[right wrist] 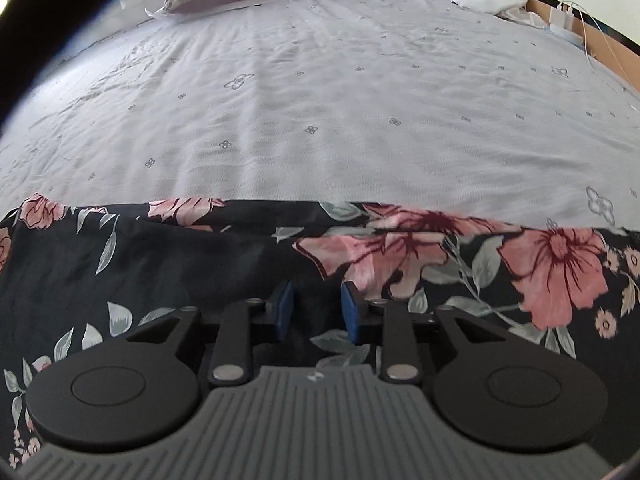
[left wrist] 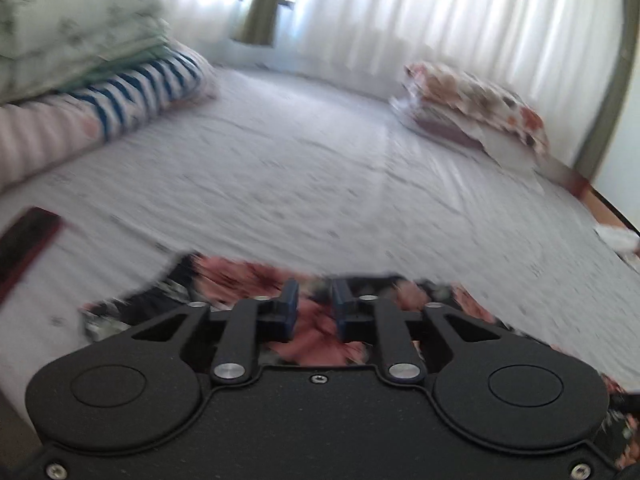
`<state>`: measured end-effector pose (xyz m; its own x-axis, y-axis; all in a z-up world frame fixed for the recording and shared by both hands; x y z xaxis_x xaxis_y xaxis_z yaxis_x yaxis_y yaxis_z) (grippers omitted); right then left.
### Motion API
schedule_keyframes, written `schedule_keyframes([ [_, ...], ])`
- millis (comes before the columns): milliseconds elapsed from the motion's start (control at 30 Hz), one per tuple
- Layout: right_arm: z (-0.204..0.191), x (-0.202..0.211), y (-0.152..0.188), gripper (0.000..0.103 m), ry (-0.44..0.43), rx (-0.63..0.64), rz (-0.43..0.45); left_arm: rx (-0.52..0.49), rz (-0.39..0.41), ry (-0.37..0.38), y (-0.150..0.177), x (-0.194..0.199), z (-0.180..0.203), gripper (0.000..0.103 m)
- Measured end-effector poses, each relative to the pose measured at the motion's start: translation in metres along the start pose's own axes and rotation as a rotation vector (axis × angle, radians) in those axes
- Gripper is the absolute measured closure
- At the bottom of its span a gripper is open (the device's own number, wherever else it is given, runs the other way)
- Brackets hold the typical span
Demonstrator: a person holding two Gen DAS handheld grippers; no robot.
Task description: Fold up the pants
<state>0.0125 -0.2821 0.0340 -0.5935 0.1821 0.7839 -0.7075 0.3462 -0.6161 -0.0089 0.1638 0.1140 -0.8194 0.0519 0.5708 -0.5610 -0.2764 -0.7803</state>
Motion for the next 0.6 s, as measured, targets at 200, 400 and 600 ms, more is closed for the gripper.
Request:
schedule_keyframes([
  [200,-0.003,-0.017,-0.011,0.057,0.011,0.011,0.015,-0.147,-0.107,0.172,0.024,-0.040,0.086,0.091],
  [400,-0.002,-0.008,-0.024,0.057,-0.108,0.090,0.119,-0.260,-0.220,0.296,0.044,-0.077,0.167,0.091],
  [600,-0.027,0.001,-0.032,0.038,-0.215,0.322,0.096,-0.331,-0.267,0.311,0.055,-0.101,0.196,0.090],
])
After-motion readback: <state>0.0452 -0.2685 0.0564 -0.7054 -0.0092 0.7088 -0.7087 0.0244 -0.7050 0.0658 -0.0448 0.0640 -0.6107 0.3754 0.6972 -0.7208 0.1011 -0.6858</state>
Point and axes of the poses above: each gripper's, at about its wrist camera, not at the fingertips, and x roughly against the way its jaws point, z to its right, y to its underside, the point moved 1 cm from there along -x, roughly the way its jaws point
